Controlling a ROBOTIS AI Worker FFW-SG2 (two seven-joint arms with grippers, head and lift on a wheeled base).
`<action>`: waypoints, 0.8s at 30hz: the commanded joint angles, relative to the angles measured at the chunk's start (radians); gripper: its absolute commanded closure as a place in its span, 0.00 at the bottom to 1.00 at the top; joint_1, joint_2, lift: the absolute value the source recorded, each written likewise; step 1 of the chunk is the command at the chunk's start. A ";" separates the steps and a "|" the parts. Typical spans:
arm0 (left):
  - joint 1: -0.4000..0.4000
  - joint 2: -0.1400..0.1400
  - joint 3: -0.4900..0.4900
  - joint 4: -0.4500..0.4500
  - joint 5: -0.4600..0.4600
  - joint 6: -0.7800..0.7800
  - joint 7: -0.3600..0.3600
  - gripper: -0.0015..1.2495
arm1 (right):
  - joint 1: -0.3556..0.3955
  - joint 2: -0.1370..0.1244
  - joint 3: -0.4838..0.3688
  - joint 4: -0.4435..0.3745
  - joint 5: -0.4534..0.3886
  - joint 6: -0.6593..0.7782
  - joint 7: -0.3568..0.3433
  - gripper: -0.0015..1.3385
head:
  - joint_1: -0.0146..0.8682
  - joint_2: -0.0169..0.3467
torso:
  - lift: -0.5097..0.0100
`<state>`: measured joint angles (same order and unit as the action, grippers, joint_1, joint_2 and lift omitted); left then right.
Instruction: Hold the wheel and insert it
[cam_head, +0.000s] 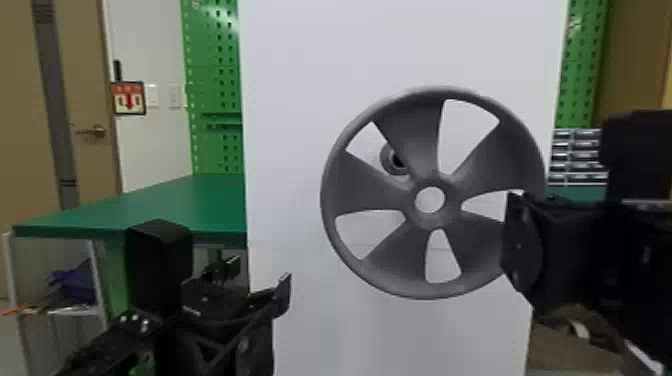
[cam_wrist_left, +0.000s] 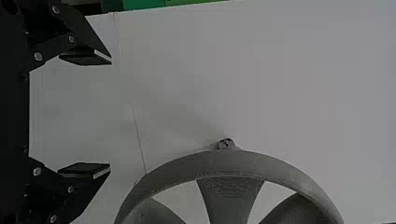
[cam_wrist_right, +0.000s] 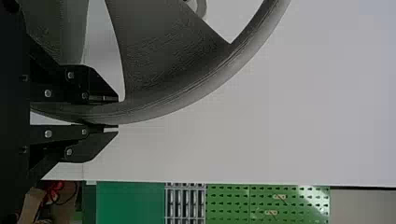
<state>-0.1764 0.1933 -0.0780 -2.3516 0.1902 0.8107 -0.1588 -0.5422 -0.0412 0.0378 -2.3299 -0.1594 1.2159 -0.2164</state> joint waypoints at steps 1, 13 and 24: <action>0.002 0.001 0.000 0.001 0.000 -0.004 0.001 0.35 | -0.027 0.003 0.016 0.021 0.001 0.002 -0.001 0.87 | 0.22 0.32 | 0.03; 0.003 0.003 -0.002 0.005 -0.003 -0.004 0.001 0.35 | -0.064 0.009 0.036 0.049 -0.002 -0.004 0.000 0.87 | 0.22 0.32 | 0.03; 0.003 0.006 -0.003 0.006 -0.003 -0.004 0.001 0.35 | -0.091 0.015 0.042 0.067 -0.006 -0.029 0.000 0.87 | 0.22 0.32 | 0.03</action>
<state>-0.1731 0.1982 -0.0800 -2.3455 0.1871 0.8068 -0.1579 -0.6260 -0.0289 0.0812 -2.2685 -0.1641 1.1957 -0.2163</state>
